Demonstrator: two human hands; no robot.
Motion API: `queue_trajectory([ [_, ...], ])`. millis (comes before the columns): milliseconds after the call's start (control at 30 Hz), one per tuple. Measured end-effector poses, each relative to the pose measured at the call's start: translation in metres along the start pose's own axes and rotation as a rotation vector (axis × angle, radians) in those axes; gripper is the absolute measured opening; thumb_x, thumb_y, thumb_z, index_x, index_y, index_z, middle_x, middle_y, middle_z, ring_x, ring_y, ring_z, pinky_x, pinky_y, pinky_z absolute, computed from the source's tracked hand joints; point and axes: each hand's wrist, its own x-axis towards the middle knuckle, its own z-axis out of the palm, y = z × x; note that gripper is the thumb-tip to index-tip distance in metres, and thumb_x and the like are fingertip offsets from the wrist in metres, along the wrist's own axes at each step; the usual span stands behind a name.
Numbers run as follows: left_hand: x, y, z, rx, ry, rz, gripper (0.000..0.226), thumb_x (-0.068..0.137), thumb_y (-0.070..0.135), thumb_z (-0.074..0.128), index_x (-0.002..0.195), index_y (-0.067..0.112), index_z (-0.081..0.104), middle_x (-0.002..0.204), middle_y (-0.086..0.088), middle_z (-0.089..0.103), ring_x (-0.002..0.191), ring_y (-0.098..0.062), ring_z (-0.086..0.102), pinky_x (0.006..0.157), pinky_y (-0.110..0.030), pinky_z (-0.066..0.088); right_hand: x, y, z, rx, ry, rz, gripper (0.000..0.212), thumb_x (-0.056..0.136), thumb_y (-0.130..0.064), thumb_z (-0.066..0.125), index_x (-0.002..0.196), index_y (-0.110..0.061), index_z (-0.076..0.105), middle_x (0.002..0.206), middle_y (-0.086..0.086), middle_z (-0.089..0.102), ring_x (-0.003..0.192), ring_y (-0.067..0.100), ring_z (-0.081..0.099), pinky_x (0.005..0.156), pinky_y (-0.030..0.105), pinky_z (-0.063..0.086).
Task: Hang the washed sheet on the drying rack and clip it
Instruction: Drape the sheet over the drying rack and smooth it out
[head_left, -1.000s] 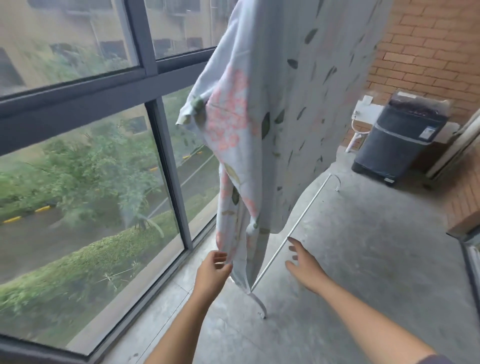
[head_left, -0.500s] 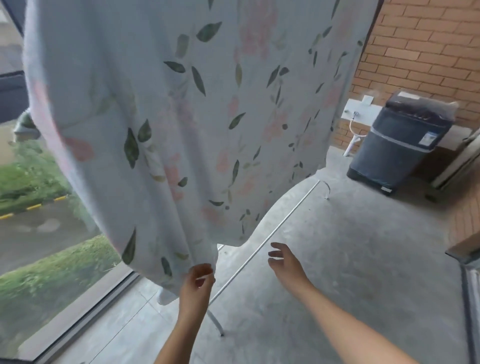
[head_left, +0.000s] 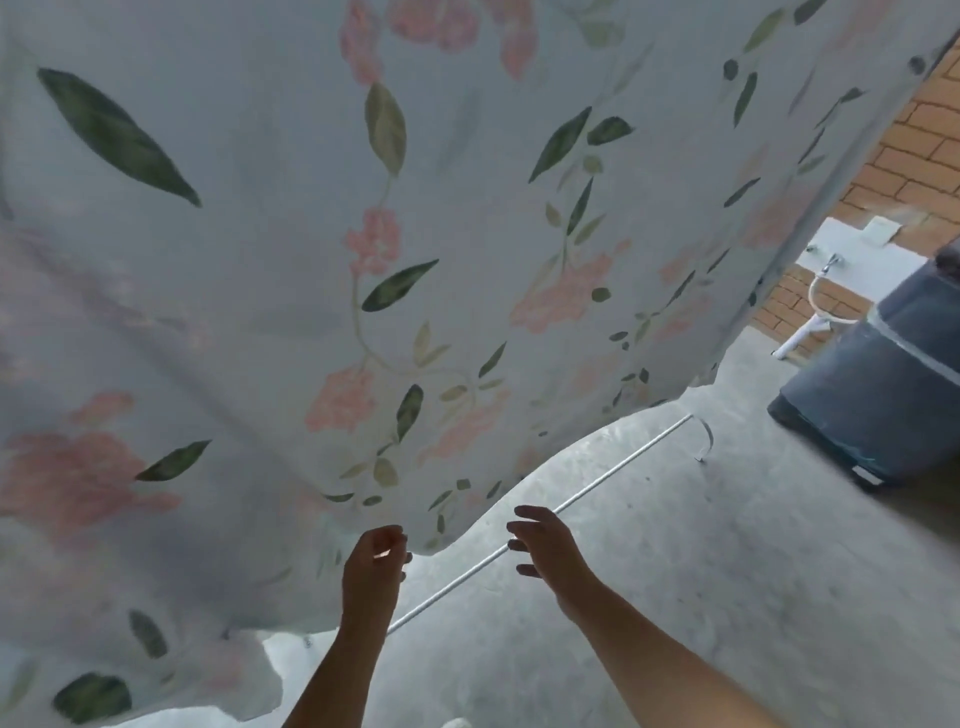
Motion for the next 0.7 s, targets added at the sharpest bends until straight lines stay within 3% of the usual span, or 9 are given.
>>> queue_trajectory([
  [167, 0.047, -0.066, 0.039, -0.086, 0.177, -0.179, 0.006, 0.088, 0.005, 0.062, 0.093, 0.009, 0.064, 0.093, -0.017, 0.067, 0.073, -0.022, 0.065, 0.059, -0.028, 0.051, 0.097, 0.036, 0.003, -0.120, -0.161, 0.104, 0.024, 0.088, -0.012, 0.057, 0.110, -0.020, 0.061, 0.091, 0.004, 0.066, 0.085, 0.014, 0.064, 0.070, 0.030, 0.050],
  [300, 0.100, -0.172, 0.067, -0.214, 0.332, -0.280, 0.012, 0.089, 0.005, 0.060, 0.101, 0.003, 0.063, 0.094, -0.016, 0.067, 0.077, -0.021, 0.065, 0.063, -0.031, 0.050, 0.202, 0.107, 0.028, -0.218, -0.309, 0.144, 0.017, 0.090, -0.014, 0.056, 0.104, -0.022, 0.060, 0.103, 0.006, 0.066, 0.088, 0.016, 0.064, 0.073, 0.032, 0.053],
  [400, 0.139, -0.249, 0.075, -0.360, 0.417, -0.367, 0.008, 0.092, 0.011, 0.058, 0.097, 0.008, 0.062, 0.100, -0.012, 0.066, 0.083, -0.021, 0.064, 0.069, -0.033, 0.050, 0.267, 0.165, 0.052, -0.210, -0.390, 0.172, 0.010, 0.091, -0.017, 0.057, 0.100, -0.021, 0.060, 0.108, 0.005, 0.065, 0.093, 0.018, 0.064, 0.071, 0.033, 0.053],
  [533, 0.187, -0.337, 0.067, -0.767, 0.507, -0.504, 0.015, 0.093, 0.021, 0.058, 0.105, 0.012, 0.057, 0.116, -0.010, 0.053, 0.108, -0.027, 0.052, 0.089, -0.044, 0.045, 0.339, 0.244, 0.093, -0.022, -0.538, 0.248, 0.041, 0.088, -0.020, 0.067, 0.125, -0.019, 0.050, 0.116, 0.000, 0.060, 0.112, 0.023, 0.056, 0.079, 0.038, 0.052],
  [600, 0.204, -0.367, 0.060, -0.956, 0.581, -0.428, 0.026, 0.092, 0.024, 0.059, 0.117, 0.017, 0.054, 0.119, -0.007, 0.048, 0.113, -0.025, 0.046, 0.097, -0.046, 0.040, 0.362, 0.270, 0.110, 0.124, -0.613, 0.268, 0.044, 0.085, -0.016, 0.068, 0.124, -0.019, 0.049, 0.116, -0.001, 0.058, 0.118, 0.027, 0.051, 0.089, 0.044, 0.048],
  [700, 0.222, -0.394, 0.051, -1.073, 0.603, -0.153, 0.016, 0.093, 0.012, 0.053, 0.107, 0.020, 0.056, 0.110, 0.001, 0.059, 0.121, -0.020, 0.050, 0.095, -0.042, 0.041, 0.390, 0.290, 0.123, 0.318, -0.703, 0.183, 0.041, 0.075, -0.014, 0.070, 0.114, -0.020, 0.057, 0.110, -0.001, 0.066, 0.115, 0.025, 0.054, 0.091, 0.046, 0.046],
])
